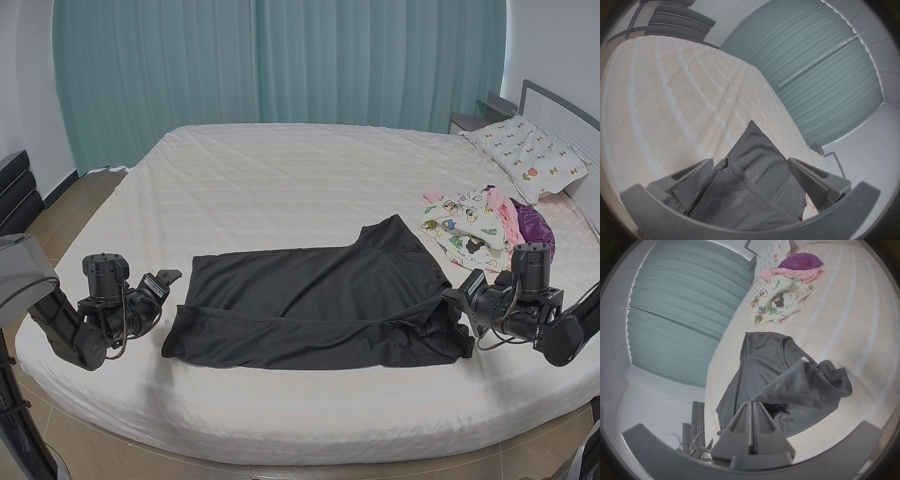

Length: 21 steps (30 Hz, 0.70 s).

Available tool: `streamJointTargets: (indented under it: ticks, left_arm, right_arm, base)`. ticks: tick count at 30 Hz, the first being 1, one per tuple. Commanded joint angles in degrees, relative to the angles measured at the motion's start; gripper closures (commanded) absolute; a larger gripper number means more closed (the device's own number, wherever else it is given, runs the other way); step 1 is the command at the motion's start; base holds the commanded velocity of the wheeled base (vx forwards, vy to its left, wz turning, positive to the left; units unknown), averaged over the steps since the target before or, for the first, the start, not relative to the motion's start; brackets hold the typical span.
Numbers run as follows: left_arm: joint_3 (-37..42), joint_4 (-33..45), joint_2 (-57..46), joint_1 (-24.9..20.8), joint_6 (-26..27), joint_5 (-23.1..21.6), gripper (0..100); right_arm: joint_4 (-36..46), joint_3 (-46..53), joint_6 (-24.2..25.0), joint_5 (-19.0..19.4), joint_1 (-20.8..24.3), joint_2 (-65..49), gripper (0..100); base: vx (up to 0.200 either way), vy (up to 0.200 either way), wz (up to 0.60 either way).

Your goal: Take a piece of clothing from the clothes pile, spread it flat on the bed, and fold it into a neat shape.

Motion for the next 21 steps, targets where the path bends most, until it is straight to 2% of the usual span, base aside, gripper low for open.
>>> streamJointTargets:
  ticks: [1, 7, 14, 15, 21]
  left_arm:
    - [0.0, 0.0, 0.2, 0.0, 0.0, 0.0, 0]
    - [0.0, 0.0, 0.2, 0.0, 0.0, 0.0, 0]
    - [-0.1, 0.0, 0.3, -0.1, 0.0, 0.0, 0]
    - [-0.1, 0.0, 0.2, 0.0, 0.0, 0.1, 0]
    - [-0.1, 0.0, 0.3, -0.1, 0.0, 0.0, 0]
  right_arm:
    - [0.7, -0.2, -0.3, 0.1, 0.1, -4.8, 100]
    - [1.2, -0.2, -0.5, 0.4, 0.2, -5.8, 100]
    - [9.4, 0.4, -6.2, 0.5, 0.9, -6.1, 100]
    - [11.0, 0.3, -7.4, 0.6, 1.1, -6.6, 0]
    - [18.9, 0.1, -10.9, 3.2, 0.8, -8.8, 0]
  base:
    - [0.000, 0.000, 0.00]
    - [0.000, 0.000, 0.00]
    - [0.000, 0.000, 0.00]
    - [0.000, 0.000, 0.00]
    - [0.000, 0.000, 0.00]
